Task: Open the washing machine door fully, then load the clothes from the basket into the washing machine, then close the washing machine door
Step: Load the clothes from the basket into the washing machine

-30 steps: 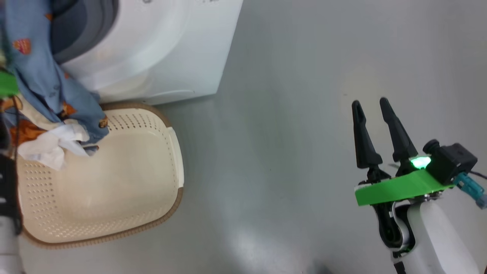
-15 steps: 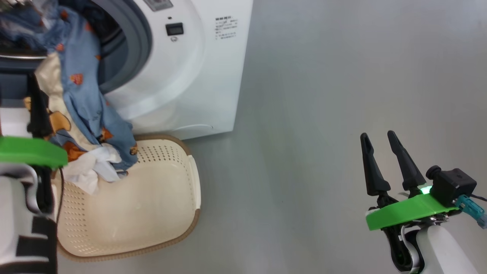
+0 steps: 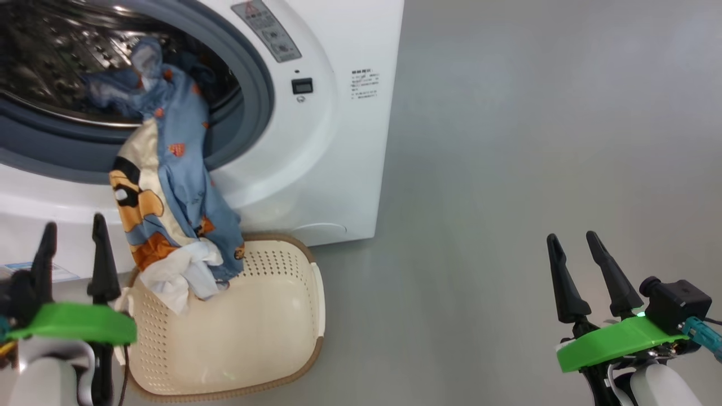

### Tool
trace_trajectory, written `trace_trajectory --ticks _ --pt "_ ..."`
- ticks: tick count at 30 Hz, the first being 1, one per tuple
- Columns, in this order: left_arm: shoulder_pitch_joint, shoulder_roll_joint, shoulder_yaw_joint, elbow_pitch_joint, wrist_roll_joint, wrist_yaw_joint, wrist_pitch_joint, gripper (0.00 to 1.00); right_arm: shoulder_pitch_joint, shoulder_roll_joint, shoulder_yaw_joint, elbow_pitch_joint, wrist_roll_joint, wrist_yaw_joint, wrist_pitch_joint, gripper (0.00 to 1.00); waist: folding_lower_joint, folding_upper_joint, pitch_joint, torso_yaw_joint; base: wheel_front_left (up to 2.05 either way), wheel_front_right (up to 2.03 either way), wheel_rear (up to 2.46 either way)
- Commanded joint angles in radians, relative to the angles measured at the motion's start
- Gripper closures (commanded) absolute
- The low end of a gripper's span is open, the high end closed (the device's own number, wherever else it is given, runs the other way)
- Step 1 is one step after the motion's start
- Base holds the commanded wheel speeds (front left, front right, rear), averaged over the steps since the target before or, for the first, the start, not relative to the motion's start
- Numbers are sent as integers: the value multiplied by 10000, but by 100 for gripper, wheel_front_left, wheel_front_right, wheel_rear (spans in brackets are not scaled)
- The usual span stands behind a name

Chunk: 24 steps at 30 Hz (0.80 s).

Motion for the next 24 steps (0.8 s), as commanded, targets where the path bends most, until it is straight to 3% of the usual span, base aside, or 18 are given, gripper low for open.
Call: trace_trajectory --ticks 1,13,24 --pt "236 295 337 -441 156 6 -55 0 109 -188 184 -171 42 56 -80 0 0 0 -393 208 0 0 0" --pt "2191 43 341 -1525 231 6 -55 0 798 -410 220 -63 117 56 -80 0 0 0 -1358 498 0 0 0" --pt "3202 -97 499 -2416 303 6 -55 0 1179 -528 175 -141 120 56 -80 0 0 0 -1567 632 0 0 0"
